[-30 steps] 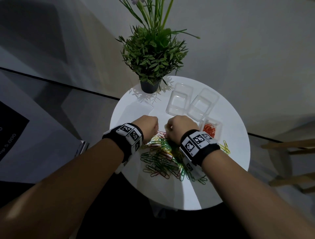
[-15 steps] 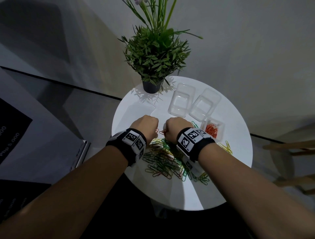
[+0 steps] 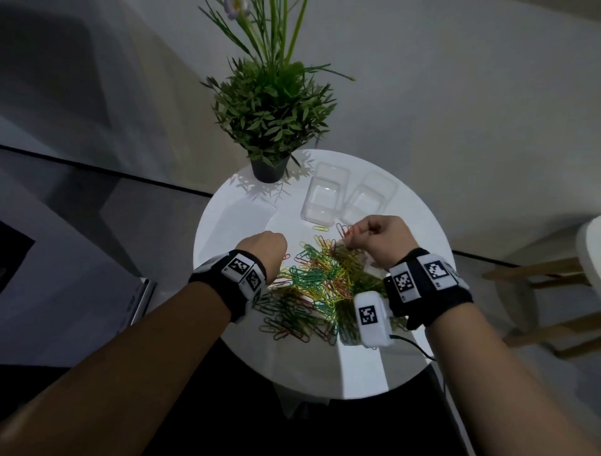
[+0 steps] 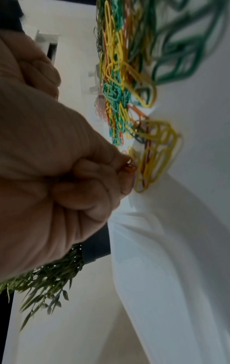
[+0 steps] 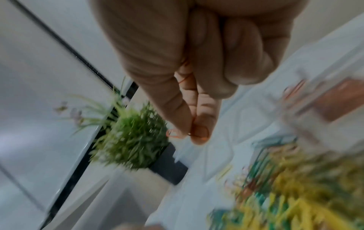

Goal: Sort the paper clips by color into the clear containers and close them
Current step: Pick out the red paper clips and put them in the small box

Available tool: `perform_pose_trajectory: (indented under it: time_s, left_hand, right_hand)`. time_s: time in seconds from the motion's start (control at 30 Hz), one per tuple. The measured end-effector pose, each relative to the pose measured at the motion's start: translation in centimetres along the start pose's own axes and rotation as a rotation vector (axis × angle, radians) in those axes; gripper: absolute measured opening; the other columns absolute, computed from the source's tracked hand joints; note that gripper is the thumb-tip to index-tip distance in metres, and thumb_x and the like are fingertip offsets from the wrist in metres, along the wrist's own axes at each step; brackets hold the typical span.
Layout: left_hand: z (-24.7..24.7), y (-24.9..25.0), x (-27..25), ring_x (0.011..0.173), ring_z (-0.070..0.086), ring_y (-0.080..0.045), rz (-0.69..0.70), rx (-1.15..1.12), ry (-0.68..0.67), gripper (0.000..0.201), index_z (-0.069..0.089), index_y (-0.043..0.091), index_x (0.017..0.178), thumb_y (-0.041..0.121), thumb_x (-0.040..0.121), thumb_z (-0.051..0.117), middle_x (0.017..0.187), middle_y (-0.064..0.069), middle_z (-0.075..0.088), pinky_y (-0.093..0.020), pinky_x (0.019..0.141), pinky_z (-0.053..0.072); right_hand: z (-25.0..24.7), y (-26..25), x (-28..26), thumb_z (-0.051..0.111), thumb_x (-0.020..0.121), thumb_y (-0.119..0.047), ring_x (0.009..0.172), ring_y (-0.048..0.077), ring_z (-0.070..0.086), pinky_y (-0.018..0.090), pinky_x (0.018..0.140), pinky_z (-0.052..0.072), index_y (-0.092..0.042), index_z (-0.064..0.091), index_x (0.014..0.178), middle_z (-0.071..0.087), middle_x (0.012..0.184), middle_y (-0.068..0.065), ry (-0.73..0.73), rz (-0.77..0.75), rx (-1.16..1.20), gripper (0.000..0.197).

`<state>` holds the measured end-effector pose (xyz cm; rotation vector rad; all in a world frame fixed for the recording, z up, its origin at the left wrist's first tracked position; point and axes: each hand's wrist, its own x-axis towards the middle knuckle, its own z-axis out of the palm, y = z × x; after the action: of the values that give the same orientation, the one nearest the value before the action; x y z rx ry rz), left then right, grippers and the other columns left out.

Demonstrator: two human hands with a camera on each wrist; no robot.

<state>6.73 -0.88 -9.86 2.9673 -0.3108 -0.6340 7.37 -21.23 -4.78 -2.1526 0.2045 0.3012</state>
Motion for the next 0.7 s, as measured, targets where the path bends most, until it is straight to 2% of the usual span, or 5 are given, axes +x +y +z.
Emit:
perform_pose_trajectory:
  time_s: [0.13, 0.33, 0.5, 0.63, 0.7]
  left_hand:
    - [-0.1, 0.3, 0.0, 0.09, 0.057, -0.029, 0.01, -0.032, 0.031, 0.011, 0.05, 0.008, 0.102, 0.008, 0.092, 0.049, 0.104, -0.011, 0.059, -0.034, 0.067, 0.041]
    - [-2.7, 3.5, 0.6, 0.094, 0.06, -0.027, 0.032, -0.365, 0.111, 0.011, 0.056, 0.01, 0.093, 0.006, 0.091, 0.046, 0.098, -0.007, 0.065, -0.036, 0.081, 0.051]
    - [-4.8, 7.2, 0.8, 0.086, 0.053, -0.015, 0.037, -0.63, 0.109, 0.023, 0.066, 0.008, 0.091, 0.008, 0.095, 0.044, 0.094, 0.001, 0.063, -0.021, 0.075, 0.037]
    - [-5.0, 10.2, 2.2, 0.087, 0.06, -0.02, 0.018, -0.734, 0.077, 0.022, 0.066, 0.002, 0.085, 0.011, 0.094, 0.049, 0.095, -0.005, 0.068, -0.026, 0.074, 0.045]
    - [-5.1, 12.0, 3.0, 0.09, 0.064, -0.026, 0.008, -0.762, 0.084, 0.027, 0.058, 0.007, 0.067, 0.014, 0.093, 0.053, 0.098, -0.014, 0.071, -0.03, 0.077, 0.05]
  right_hand:
    - [-3.9, 2.5, 0.1, 0.075, 0.072, 0.001, 0.051, 0.012, 0.058, 0.021, 0.051, 0.044, -0.013, 0.063, 0.06, 0.062, 0.055, -0.001, 0.146, 0.204, -0.049, 0.023]
    - [-5.3, 3.1, 1.2, 0.078, 0.067, -0.007, 0.074, 0.023, 0.067, 0.031, 0.068, 0.056, -0.004, 0.075, 0.076, 0.073, 0.08, 0.011, 0.173, 0.306, -0.09, 0.01]
    - [-6.0, 3.0, 1.2, 0.071, 0.077, -0.007, 0.05, 0.018, 0.049, 0.025, 0.049, 0.041, 0.001, 0.071, 0.083, 0.071, 0.085, 0.019, 0.183, 0.327, 0.137, 0.01]
    - [-6.0, 2.6, 1.6, 0.06, 0.087, -0.001, 0.063, 0.023, 0.056, 0.033, 0.061, 0.05, -0.005, 0.059, 0.072, 0.059, 0.076, 0.015, 0.109, 0.365, 0.443, 0.015]
    - [-6.2, 2.7, 1.9, 0.055, 0.089, 0.0, 0.077, 0.023, 0.056, 0.034, 0.074, 0.051, -0.011, 0.056, 0.071, 0.057, 0.078, 0.009, 0.078, 0.362, 0.428, 0.021]
